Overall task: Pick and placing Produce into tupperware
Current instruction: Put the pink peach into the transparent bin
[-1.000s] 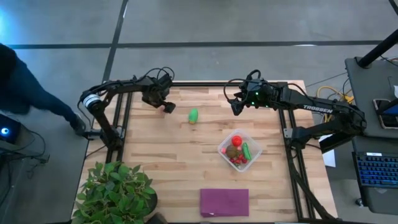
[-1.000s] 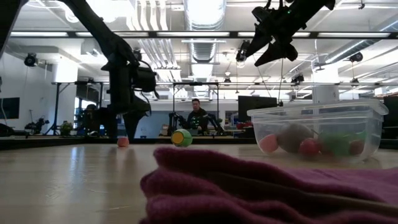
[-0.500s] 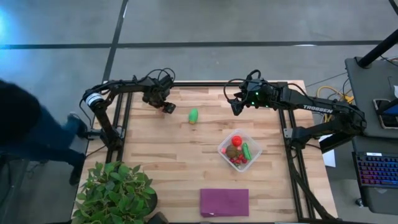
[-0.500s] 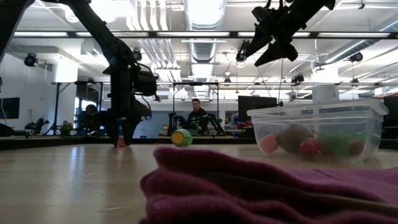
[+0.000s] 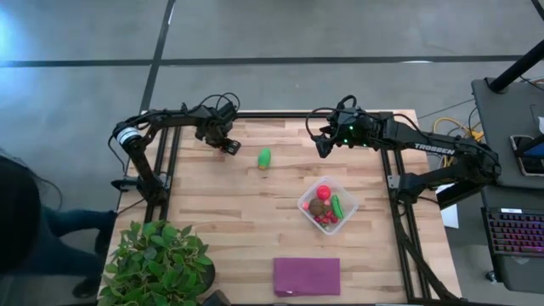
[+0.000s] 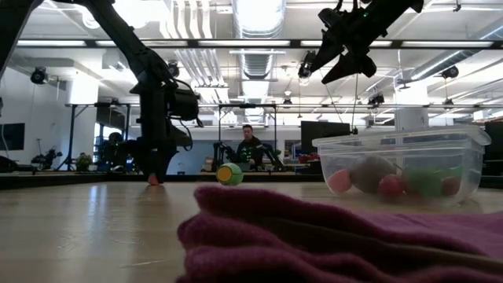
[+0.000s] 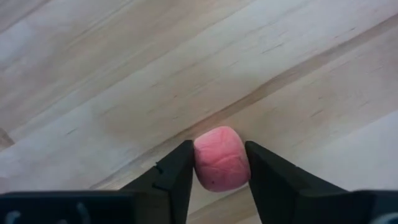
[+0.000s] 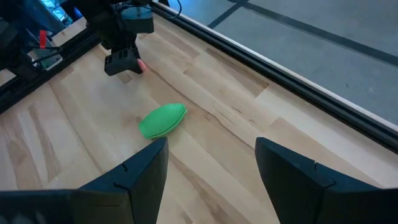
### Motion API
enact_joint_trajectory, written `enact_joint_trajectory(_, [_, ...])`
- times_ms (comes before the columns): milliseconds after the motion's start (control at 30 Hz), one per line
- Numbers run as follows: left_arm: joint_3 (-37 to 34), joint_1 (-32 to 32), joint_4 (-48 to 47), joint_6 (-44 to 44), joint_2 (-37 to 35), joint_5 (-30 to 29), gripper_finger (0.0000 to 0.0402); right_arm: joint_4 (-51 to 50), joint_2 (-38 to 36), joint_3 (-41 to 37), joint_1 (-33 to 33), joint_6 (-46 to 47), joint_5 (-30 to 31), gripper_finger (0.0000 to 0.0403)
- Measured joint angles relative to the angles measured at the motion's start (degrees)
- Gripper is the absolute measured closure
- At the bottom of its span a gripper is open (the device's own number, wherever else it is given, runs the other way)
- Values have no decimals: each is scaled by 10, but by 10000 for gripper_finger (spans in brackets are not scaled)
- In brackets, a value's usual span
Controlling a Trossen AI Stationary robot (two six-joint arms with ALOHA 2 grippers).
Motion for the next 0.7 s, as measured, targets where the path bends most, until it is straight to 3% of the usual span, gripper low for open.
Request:
enact_joint_trajectory(433, [0, -27, -7, -2, -8, 3, 301, 0, 0, 0, 0, 7, 0, 170])
enact_joint_trajectory(700, [21, -99, 16, 4, -85, -12, 302, 0, 0, 0, 0, 22, 0, 170])
